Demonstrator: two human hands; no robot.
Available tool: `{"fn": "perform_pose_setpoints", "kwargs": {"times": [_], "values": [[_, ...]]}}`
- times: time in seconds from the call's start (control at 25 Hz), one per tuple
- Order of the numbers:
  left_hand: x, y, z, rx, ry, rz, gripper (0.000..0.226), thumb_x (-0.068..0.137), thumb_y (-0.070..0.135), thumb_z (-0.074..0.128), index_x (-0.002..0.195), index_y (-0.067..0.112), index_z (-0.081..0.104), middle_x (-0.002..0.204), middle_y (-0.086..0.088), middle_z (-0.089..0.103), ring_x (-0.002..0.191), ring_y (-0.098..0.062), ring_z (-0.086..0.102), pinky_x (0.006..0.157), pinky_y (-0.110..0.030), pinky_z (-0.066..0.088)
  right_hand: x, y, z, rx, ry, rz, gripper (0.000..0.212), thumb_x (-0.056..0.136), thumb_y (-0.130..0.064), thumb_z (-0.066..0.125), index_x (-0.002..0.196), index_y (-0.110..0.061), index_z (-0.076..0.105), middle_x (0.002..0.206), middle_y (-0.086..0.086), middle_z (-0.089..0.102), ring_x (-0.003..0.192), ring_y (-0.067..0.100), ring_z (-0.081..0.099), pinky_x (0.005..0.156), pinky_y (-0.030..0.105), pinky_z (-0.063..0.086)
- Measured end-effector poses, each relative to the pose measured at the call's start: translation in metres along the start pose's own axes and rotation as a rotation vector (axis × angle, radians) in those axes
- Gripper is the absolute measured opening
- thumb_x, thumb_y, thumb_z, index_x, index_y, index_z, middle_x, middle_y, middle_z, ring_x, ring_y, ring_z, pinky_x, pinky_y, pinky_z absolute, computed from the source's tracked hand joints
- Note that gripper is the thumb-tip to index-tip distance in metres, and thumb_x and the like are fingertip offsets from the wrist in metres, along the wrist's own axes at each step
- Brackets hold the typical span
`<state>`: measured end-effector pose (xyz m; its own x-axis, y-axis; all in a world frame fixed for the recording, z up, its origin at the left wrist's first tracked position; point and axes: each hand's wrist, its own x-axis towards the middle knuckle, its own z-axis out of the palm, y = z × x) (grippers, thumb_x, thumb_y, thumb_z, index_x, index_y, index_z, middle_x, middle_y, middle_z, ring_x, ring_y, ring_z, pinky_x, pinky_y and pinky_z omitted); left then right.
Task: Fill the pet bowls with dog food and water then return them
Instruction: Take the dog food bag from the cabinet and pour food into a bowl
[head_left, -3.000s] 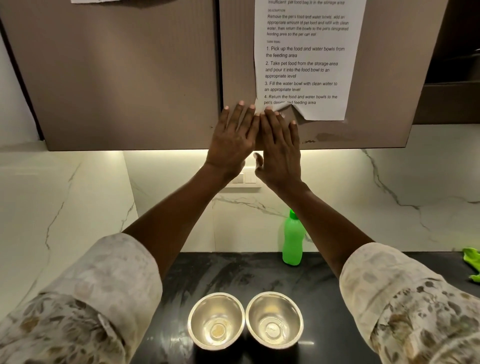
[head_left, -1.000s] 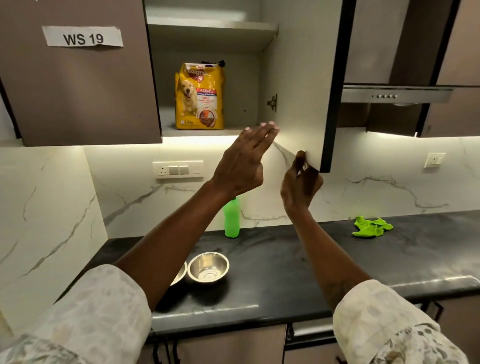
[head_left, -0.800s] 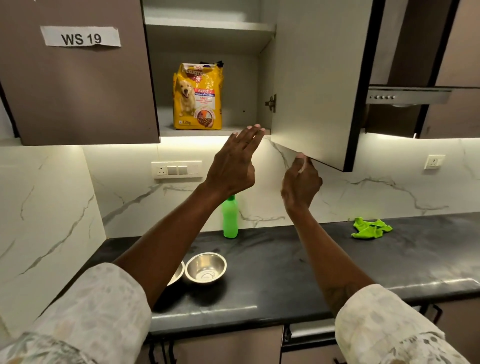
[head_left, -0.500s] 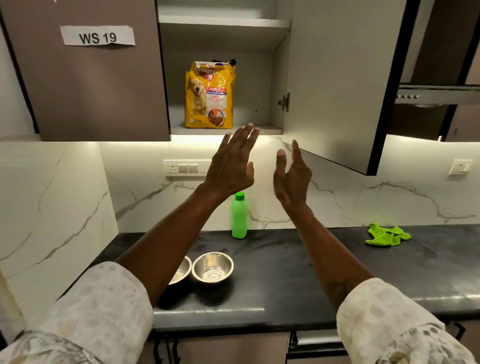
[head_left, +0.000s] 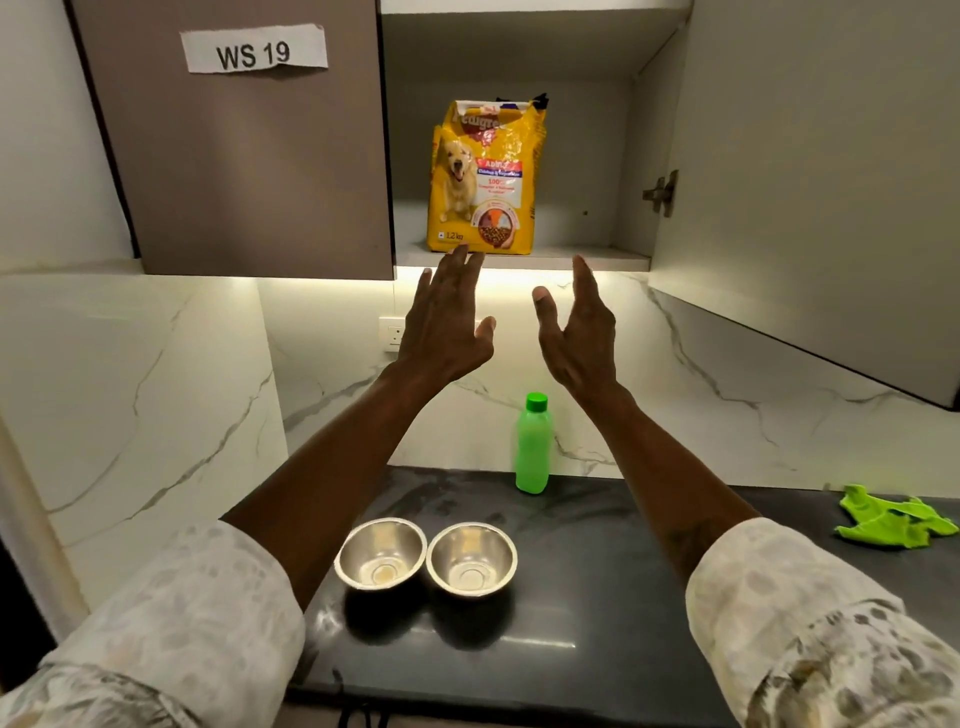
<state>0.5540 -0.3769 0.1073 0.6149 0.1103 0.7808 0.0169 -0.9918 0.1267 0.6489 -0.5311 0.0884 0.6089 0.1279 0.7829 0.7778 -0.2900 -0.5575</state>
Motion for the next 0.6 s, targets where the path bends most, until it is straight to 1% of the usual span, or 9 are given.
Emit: {"fn": "perform_pose_setpoints", "kwargs": {"times": [0.12, 0.28, 0.32, 0.4, 0.44, 0.48, 0.52, 0.56, 0.6], "values": [[0.025, -0.033, 0.019, -0.003, 0.023, -0.001, 0.084, 0.095, 0.03, 0.067, 0.164, 0.009, 0.023, 0.173, -0.014, 0.018, 0.161, -0.031, 0.016, 0.13, -0.05, 0.014, 0.027, 0.006, 0.033, 0.002, -0.006, -0.014, 0.071, 0.105, -0.05, 0.049, 0.162, -0.015, 0.026, 0.166, 0.011, 0.035, 0.152, 0.031, 0.037, 0.123, 0.049, 0.029], [0.069, -0.072, 0.036, -0.071, 0.024, -0.023, 0.083, 0.096, 0.032, 0.067, 0.164, 0.01, 0.024, 0.173, -0.014, 0.018, 0.16, -0.032, 0.017, 0.128, -0.051, 0.018, 0.068, 0.015, 0.071, 0.001, 0.033, -0.066, 0.069, 0.105, -0.046, 0.053, 0.16, -0.01, 0.03, 0.162, 0.014, 0.042, 0.149, 0.031, 0.041, 0.119, 0.043, 0.033], [0.08, -0.079, 0.039, -0.091, 0.024, -0.031, 0.083, 0.097, 0.032, 0.067, 0.164, 0.01, 0.024, 0.173, -0.014, 0.017, 0.159, -0.033, 0.018, 0.127, -0.051, 0.019, 0.08, 0.015, 0.077, -0.003, 0.047, -0.082, 0.069, 0.105, -0.044, 0.053, 0.16, -0.009, 0.031, 0.16, 0.015, 0.045, 0.146, 0.026, 0.045, 0.116, 0.038, 0.035], [0.105, -0.093, 0.046, -0.128, 0.03, -0.055, 0.083, 0.098, 0.034, 0.067, 0.164, 0.009, 0.023, 0.173, -0.014, 0.017, 0.158, -0.034, 0.02, 0.125, -0.052, 0.023, 0.102, 0.013, 0.088, 0.001, 0.072, -0.099, 0.064, 0.105, -0.04, 0.056, 0.157, -0.008, 0.036, 0.153, 0.014, 0.053, 0.131, 0.011, 0.049, 0.105, 0.025, 0.038], [0.118, -0.101, 0.051, -0.152, 0.032, -0.073, 0.084, 0.098, 0.035, 0.067, 0.164, 0.009, 0.022, 0.173, -0.014, 0.017, 0.158, -0.035, 0.022, 0.124, -0.052, 0.026, 0.114, 0.014, 0.095, 0.015, 0.083, -0.116, 0.061, 0.105, -0.04, 0.057, 0.155, -0.01, 0.039, 0.148, 0.012, 0.057, 0.124, 0.009, 0.053, 0.101, 0.023, 0.042], [0.131, -0.107, 0.055, -0.185, 0.034, -0.094, 0.084, 0.097, 0.037, 0.066, 0.163, 0.009, 0.023, 0.172, -0.014, 0.02, 0.156, -0.036, 0.026, 0.123, -0.052, 0.029, 0.125, 0.015, 0.101, 0.03, 0.09, -0.141, 0.058, 0.105, -0.042, 0.056, 0.152, -0.012, 0.042, 0.143, 0.01, 0.062, 0.12, 0.01, 0.059, 0.097, 0.024, 0.05], [0.143, -0.114, 0.058, -0.231, 0.051, -0.109, 0.084, 0.095, 0.04, 0.066, 0.162, 0.009, 0.025, 0.17, -0.016, 0.026, 0.152, -0.037, 0.034, 0.121, -0.052, 0.036, 0.135, 0.016, 0.107, 0.038, 0.096, -0.17, 0.057, 0.104, -0.046, 0.055, 0.149, -0.013, 0.045, 0.139, 0.008, 0.065, 0.117, 0.013, 0.066, 0.095, 0.029, 0.057], [0.153, -0.118, 0.061, -0.285, 0.082, -0.126, 0.083, 0.093, 0.043, 0.065, 0.16, 0.009, 0.028, 0.166, -0.017, 0.034, 0.146, -0.039, 0.044, 0.115, -0.054, 0.043, 0.144, 0.018, 0.112, 0.034, 0.098, -0.186, 0.057, 0.104, -0.048, 0.054, 0.148, -0.012, 0.045, 0.136, 0.006, 0.066, 0.114, 0.017, 0.069, 0.093, 0.033, 0.061], [0.163, -0.122, 0.064, -0.345, 0.116, -0.15, 0.082, 0.092, 0.045, 0.064, 0.157, 0.009, 0.031, 0.16, -0.016, 0.043, 0.138, -0.038, 0.052, 0.108, -0.054, 0.05, 0.154, 0.02, 0.116, 0.026, 0.098, -0.192, 0.058, 0.104, -0.048, 0.053, 0.148, -0.012, 0.045, 0.135, 0.006, 0.067, 0.113, 0.019, 0.071, 0.092, 0.035, 0.062]]}}
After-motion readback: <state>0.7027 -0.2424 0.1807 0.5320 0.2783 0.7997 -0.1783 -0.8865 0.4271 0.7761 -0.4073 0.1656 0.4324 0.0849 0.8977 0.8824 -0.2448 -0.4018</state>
